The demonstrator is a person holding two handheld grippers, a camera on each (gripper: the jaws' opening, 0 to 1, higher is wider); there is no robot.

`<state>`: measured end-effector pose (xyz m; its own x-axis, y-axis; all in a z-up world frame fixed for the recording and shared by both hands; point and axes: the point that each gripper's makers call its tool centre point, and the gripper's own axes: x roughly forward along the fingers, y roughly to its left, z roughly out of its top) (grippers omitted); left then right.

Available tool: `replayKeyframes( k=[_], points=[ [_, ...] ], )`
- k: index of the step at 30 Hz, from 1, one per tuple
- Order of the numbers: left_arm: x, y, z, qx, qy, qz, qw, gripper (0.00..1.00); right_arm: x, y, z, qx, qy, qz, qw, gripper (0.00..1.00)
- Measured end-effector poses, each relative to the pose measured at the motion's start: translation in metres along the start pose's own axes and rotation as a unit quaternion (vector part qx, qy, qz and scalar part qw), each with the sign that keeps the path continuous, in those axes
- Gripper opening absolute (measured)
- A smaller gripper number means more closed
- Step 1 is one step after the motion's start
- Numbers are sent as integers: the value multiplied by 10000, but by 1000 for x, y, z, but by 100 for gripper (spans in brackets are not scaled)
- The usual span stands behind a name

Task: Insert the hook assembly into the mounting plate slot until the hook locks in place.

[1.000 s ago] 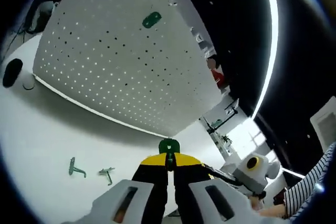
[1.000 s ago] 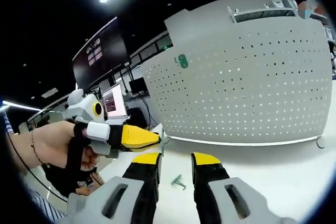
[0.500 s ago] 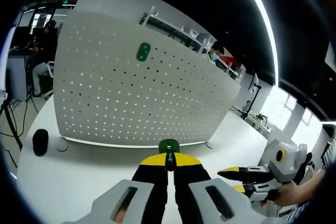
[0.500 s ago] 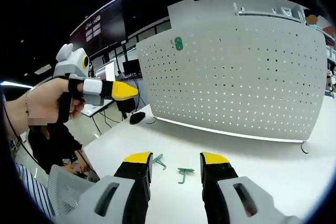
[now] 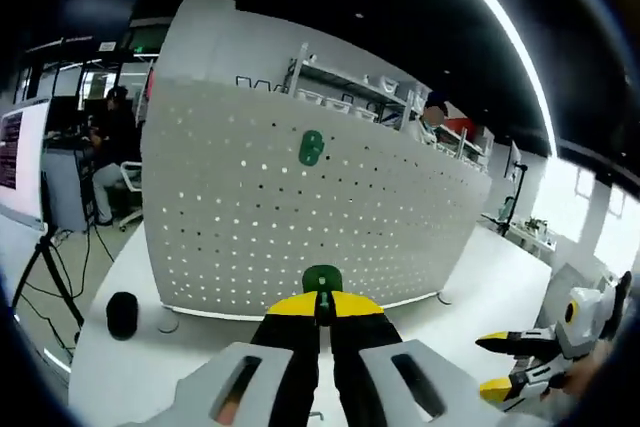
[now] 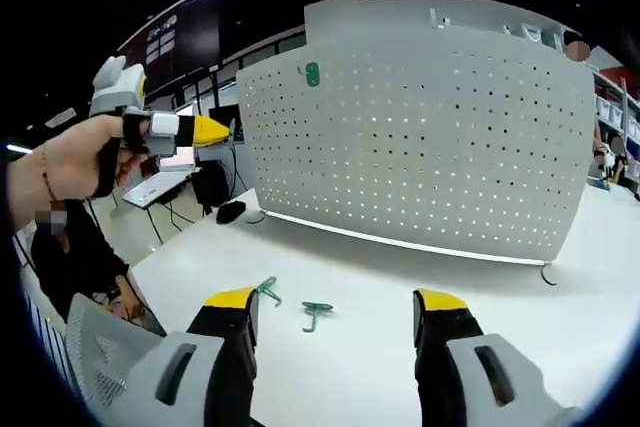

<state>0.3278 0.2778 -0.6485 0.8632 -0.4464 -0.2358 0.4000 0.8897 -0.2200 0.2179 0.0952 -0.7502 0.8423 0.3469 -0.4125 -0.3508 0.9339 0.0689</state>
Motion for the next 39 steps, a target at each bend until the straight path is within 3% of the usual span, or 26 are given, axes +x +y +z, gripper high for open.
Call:
replayKeyframes(
  k=[6,10,17,33,39],
  points=[
    [10,7,16,-183,-242,113,9995,2,-2,-3,-6,-91,52,-48,9999,65],
    [15,10,24,30,-361,244,9990,2,-3,-5,-10,-150,91,-86,9998,66],
    [25,12,30,12,-428,236,9988,2,-3,-8,-14,-164,172,-125,9996,67],
    [47,37,72,513,-1021,758,9906,2,-2,-15,-29,-119,390,-193,9990,67],
    [61,38,81,700,-1153,801,9876,2,0,-16,-32,-108,458,-189,9987,66]
  ],
)
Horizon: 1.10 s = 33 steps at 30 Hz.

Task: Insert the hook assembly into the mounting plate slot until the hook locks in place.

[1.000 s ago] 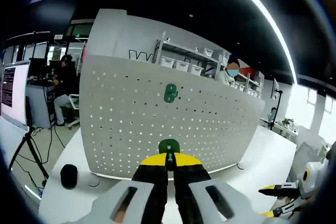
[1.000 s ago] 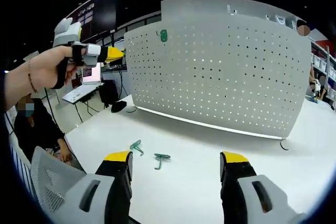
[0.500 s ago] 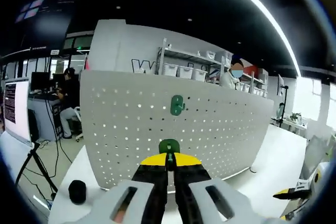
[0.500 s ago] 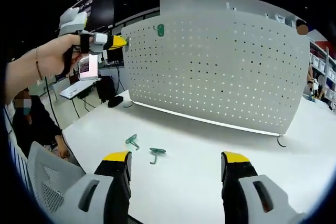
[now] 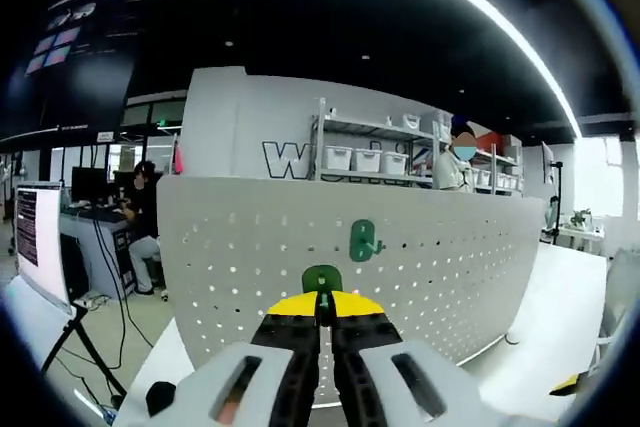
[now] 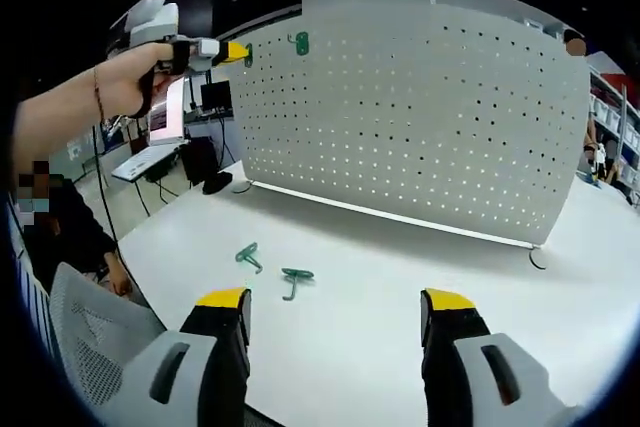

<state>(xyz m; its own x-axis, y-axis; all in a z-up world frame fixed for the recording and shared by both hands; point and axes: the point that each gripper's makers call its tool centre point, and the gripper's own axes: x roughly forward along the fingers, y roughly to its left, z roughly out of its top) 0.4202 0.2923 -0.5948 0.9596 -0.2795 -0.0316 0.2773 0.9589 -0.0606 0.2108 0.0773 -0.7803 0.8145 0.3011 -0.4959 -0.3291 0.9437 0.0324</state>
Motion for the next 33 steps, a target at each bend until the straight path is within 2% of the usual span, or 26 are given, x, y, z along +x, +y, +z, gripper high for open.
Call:
replayKeyframes(
  k=[5,9,14,18,21,28,31,33],
  points=[
    [8,-2,4,93,-92,43,9999,2,3,-1,-3,0,76,22,10000,66],
    [15,3,14,173,-276,203,9993,2,5,0,-5,-22,120,44,9999,66],
    [24,5,17,237,-335,226,9989,2,6,-1,-6,16,148,44,9999,66],
    [29,2,23,319,-521,286,9977,2,7,0,-11,21,217,70,9997,65],
    [34,-1,23,387,-516,277,9975,2,7,0,-13,21,244,69,9997,65],
    [47,2,30,385,-623,339,9967,2,7,-5,-13,65,246,12,9997,65],
    [56,4,29,585,-622,382,9956,2,8,-7,-14,90,253,-3,9996,65],
    [61,6,30,531,-625,421,9957,2,8,-7,-14,115,266,-1,9996,65]
  ],
)
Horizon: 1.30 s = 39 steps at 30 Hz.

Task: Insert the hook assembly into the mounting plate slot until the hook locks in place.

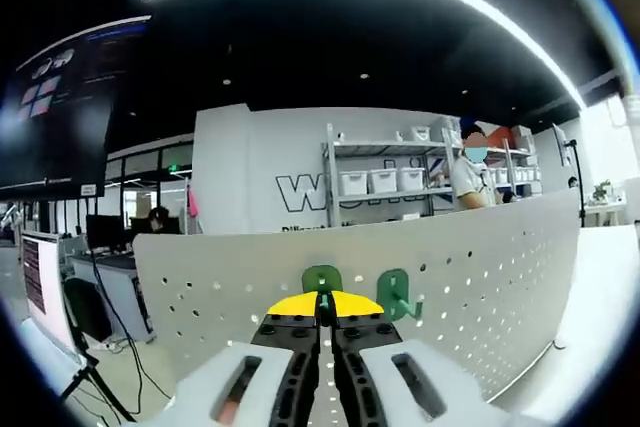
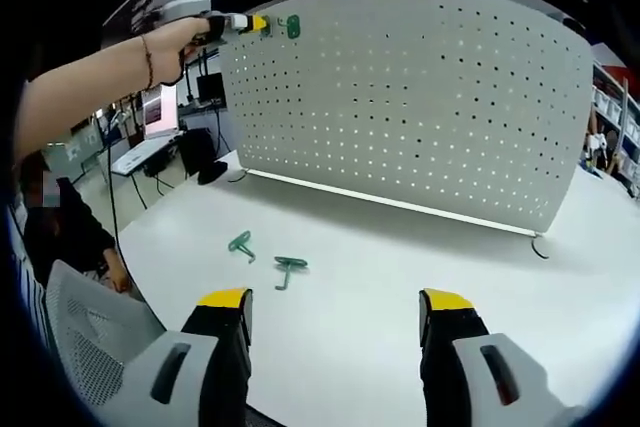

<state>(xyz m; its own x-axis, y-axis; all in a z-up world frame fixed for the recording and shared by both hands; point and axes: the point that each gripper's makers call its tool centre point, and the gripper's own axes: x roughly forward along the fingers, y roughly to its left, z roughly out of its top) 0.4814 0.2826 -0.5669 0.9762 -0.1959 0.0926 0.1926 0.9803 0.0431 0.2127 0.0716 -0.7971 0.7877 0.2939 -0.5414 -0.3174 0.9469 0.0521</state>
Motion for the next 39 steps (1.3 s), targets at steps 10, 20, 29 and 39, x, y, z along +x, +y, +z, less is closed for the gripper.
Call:
replayKeyframes(
  k=[10,20,29,39],
  points=[
    [-1,-1,-3,4,34,49,10000,2,1,-1,-1,66,14,-3,10000,64],
    [2,-2,-9,-5,197,78,9998,2,1,-4,-2,100,25,-50,9999,64],
    [3,-3,-12,-90,260,130,9995,1,-1,-4,-2,117,26,-71,9999,64],
    [-6,-5,-10,-45,609,-155,9980,4,-3,0,5,70,-68,-69,9999,64]
  ],
)
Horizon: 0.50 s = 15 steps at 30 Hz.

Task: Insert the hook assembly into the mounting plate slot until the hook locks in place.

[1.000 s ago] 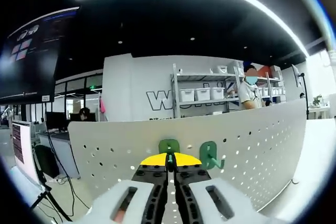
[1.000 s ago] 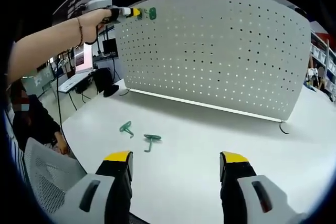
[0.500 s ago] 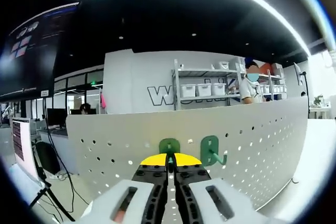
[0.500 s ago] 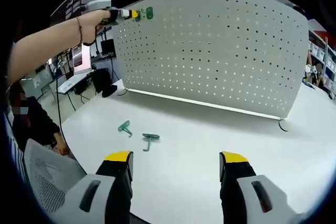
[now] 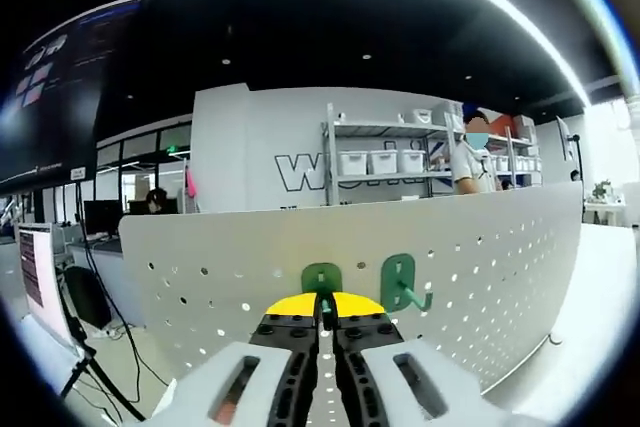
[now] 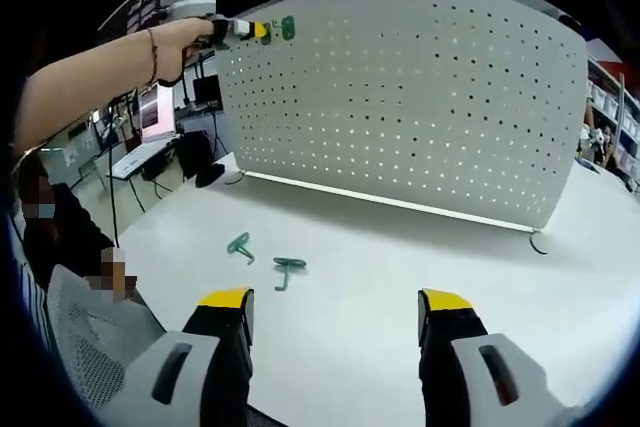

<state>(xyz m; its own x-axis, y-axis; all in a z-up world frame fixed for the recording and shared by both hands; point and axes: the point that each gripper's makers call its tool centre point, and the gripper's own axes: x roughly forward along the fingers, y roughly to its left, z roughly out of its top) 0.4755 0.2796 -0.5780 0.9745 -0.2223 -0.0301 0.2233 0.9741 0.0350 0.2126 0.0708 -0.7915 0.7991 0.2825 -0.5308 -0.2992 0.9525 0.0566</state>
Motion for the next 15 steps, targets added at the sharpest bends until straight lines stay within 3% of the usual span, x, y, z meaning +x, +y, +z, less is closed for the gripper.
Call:
replayKeyframes(
  k=[3,7,11,15],
  points=[
    [-8,-2,2,96,34,-64,9999,6,-1,2,3,-2,-57,-2,10000,64],
    [-25,-5,4,69,103,-249,9996,21,-2,5,4,-38,-92,40,9999,64],
    [-45,-8,-2,193,302,-397,9986,28,-4,8,10,-67,-161,77,9998,64],
    [-58,-15,-6,121,420,-581,9974,41,-7,11,16,-104,-233,113,9996,63]
  ],
)
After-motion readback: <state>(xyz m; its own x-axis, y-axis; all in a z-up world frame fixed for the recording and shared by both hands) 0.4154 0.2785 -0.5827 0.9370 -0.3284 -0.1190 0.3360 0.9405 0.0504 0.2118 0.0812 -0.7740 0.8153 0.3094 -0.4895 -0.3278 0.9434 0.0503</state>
